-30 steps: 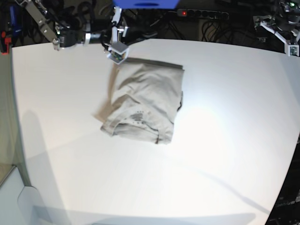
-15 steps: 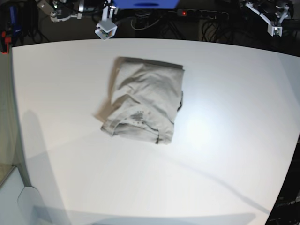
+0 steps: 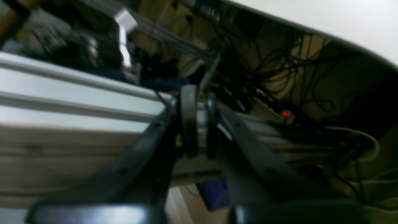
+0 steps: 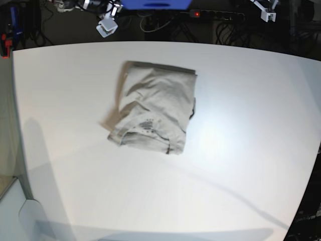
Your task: Layout the t-shirt on the table in an organized manner, then fold the t-shirt properly
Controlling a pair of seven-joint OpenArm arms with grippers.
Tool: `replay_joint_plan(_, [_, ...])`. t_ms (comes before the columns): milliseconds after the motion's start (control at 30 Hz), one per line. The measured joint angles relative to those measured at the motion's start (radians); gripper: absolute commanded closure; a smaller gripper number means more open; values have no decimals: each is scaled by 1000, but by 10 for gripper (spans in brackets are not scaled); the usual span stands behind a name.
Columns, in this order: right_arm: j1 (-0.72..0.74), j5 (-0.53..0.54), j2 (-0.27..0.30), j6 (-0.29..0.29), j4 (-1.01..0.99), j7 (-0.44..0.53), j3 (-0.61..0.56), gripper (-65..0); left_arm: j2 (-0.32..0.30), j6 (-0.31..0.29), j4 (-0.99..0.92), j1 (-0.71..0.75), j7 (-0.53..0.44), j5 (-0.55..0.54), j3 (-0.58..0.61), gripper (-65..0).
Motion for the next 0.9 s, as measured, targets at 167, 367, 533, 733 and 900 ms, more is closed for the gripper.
replay_joint_plan(167, [40,43,-16,68,-125,43,-9,-32,-36,3,-318,-130,-74,87,5,-650])
replay_joint_plan(367, [76,94,-55,146,-254,66,-9,-31,-35,8,-552,-214,-266,230,10,-650])
replay_joint_plan(533, [150,-113,-98,-9,-438,-103,-17,-31,-27,8,-711,-281,-333,304,6,-650])
replay_joint_plan(733, [126,-101,-111,10,-582,-32,-27,-31,-41,144,-804,-315,-431,366,9,-650])
replay_joint_plan(900, [190,-58,-142,9,-669,76,-15,-31,-30,185,-858,-352,-423,382,9,-650])
